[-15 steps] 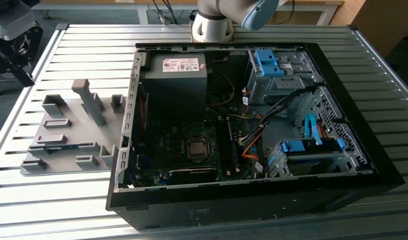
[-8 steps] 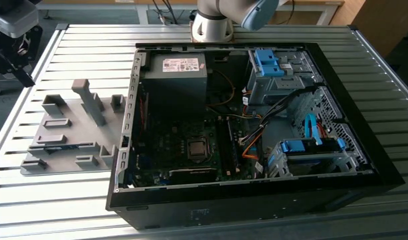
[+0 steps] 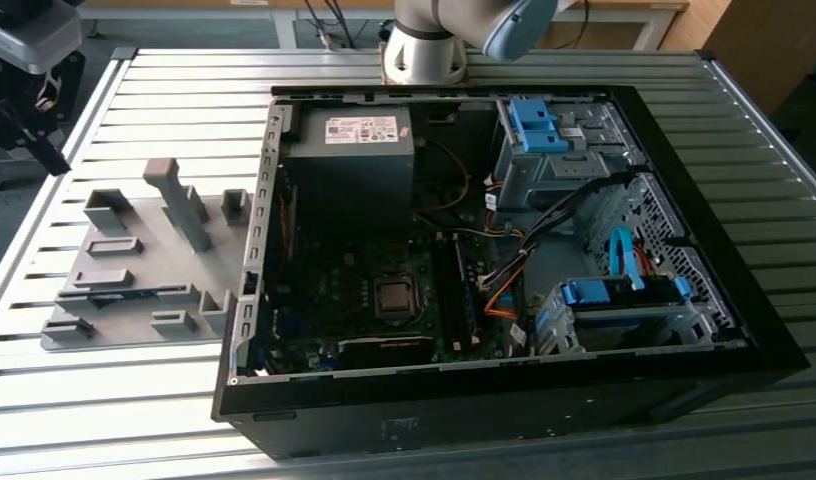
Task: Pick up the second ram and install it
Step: 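Pick up the second ram and move it above second insertion slot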
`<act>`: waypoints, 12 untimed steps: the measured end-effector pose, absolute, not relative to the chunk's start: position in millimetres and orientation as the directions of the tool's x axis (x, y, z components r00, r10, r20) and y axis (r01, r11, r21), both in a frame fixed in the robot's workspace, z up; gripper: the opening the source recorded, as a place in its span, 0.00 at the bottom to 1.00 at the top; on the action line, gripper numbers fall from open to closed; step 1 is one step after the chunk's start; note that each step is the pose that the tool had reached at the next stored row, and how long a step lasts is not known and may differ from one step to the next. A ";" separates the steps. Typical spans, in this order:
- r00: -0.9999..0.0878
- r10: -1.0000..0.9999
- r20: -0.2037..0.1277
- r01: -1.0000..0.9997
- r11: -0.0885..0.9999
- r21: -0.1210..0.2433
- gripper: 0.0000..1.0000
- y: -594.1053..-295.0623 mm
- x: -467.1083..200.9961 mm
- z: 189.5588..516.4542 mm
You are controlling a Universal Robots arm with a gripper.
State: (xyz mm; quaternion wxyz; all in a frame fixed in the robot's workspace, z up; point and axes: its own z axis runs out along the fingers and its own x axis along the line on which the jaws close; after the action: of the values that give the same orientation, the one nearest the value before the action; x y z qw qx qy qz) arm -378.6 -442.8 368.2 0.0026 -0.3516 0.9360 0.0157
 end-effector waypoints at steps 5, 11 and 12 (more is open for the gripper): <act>-0.689 -0.724 -0.016 -0.724 0.689 0.028 0.24 -442.8 -378.6 366.0; -0.606 -0.795 -0.016 -0.795 0.606 0.028 0.25 -442.8 -378.6 363.1; -0.596 -0.803 -0.016 -0.803 0.596 0.028 0.31 -442.9 -378.6 362.9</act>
State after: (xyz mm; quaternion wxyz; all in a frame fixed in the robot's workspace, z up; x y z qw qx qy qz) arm -378.6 -442.9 362.9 0.0008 -0.4493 0.8932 0.0158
